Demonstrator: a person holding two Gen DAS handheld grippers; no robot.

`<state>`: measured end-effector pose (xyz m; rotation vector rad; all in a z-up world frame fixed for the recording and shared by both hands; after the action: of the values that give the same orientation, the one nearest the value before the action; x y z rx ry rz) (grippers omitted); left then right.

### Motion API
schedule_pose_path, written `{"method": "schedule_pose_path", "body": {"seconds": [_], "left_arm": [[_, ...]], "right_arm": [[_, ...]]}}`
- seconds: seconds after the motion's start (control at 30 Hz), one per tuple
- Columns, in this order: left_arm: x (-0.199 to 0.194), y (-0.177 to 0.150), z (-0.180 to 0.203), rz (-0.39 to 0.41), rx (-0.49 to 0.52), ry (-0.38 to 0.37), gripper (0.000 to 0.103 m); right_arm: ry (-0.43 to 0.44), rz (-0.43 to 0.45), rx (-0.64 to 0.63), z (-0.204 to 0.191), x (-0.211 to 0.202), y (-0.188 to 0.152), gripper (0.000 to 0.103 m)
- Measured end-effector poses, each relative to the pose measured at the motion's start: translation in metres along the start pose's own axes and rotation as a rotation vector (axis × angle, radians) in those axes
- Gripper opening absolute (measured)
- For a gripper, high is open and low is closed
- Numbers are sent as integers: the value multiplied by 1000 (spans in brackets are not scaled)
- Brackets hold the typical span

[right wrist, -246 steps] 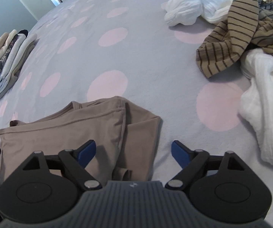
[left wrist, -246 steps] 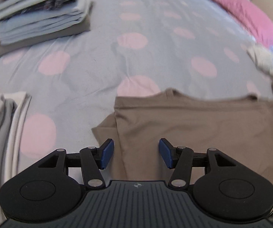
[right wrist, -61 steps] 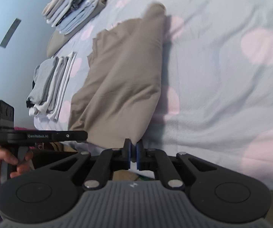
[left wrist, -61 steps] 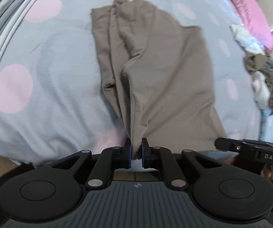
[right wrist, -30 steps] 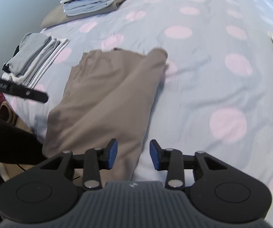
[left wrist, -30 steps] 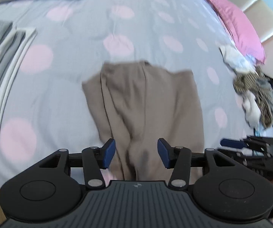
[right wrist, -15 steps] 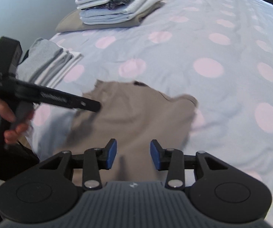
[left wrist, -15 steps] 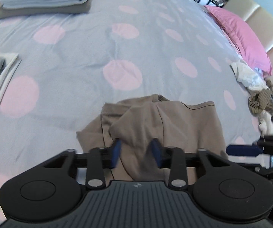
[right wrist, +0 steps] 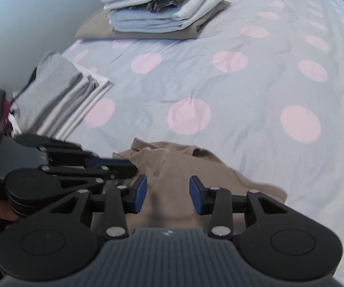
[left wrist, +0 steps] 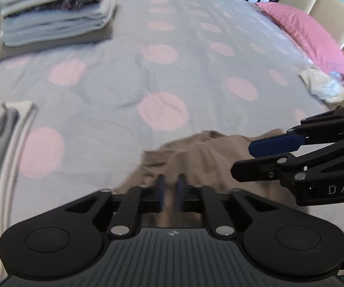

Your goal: Fold clothes

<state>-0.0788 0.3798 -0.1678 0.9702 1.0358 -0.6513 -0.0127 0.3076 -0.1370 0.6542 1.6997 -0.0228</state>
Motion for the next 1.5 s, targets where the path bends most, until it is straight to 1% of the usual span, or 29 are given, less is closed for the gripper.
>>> {"method": "schedule_pose_path", "body": {"seconds": [0.03,0.07,0.13,0.23,0.3,0.4,0.5,0.57,0.63,0.73,0.83,0.87,0.9,0.93,0.97,1.0,1.03,1.07,1.1,1.17,1.27,1.3,1.33,1.37,1.4,1.5], "left_arm": [[1,0,-3,2,-6,5,27],[3,0,-6,5,-12,11,29],[7,0,-8,-3,-19,-8,29],[5,-1,-3,0,-8,-47,8],[0,1,3,15,8,-71,3],[-8,2,12,40,22,-108,0],[-12,1,18,40,0,-182,0],[-14,-2,24,38,20,-189,0],[-15,-6,34,41,60,-203,0],[-20,-11,50,63,119,-222,0],[-25,-14,61,86,184,-223,0],[-25,-15,64,87,200,-217,0],[-24,-14,62,93,203,-198,0],[-24,-14,61,99,205,-178,1],[-24,-13,59,106,206,-158,4],[-24,-11,55,111,191,-141,12],[-24,-9,50,117,174,-124,32],[-25,-7,45,118,150,-112,58],[-23,-7,44,116,146,-105,65],[-20,-6,41,112,141,-92,66],[-10,-6,40,85,157,-73,66],[-7,-6,38,77,150,-81,65],[-4,-6,37,70,143,-89,62],[0,-5,33,57,116,-100,57],[4,-3,29,41,83,-117,56],[12,1,19,7,-8,-168,55]], "right_arm": [[-1,-9,-9,-1,4,2,43],[2,-17,-14,-2,7,3,43],[5,-28,-16,-3,12,4,43],[2,-39,-15,-2,18,5,43],[6,-36,9,2,18,7,43],[35,-36,54,5,14,10,45],[60,-28,97,6,6,13,47],[85,-24,127,5,2,14,47],[115,-26,155,4,-2,14,47],[140,-55,168,1,0,11,45],[130,-87,193,4,8,5,37],[137,-92,210,6,11,3,26],[147,-91,227,8,13,2,9],[157,-89,244,10,14,1,4],[157,-80,260,13,14,1,3],[157,-65,277,16,13,3,3],[155,-56,280,17,13,6,3],[154,-48,283,18,13,8,3],[152,-39,286,19,12,11,3],[149,-38,280,18,13,13,3],[143,-35,272,18,14,15,3],[141,-34,270,19,13,15,3],[141,-33,272,20,13,13,3],[141,-32,275,21,13,12,3],[143,-33,280,22,12,11,3],[147,-36,288,23,14,7,3]]}}
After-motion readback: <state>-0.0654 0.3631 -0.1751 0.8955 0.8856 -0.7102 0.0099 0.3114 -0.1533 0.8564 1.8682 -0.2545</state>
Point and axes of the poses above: each gripper's, at about its wrist camera, not at the fingertips, and x roughly the way its jaws point, z to its right, y to its top, the point moved 8 cm from there along x, roughly the way its jaws point, and after that the axes turned 10 degrees about -z, right-handed, at the moved point
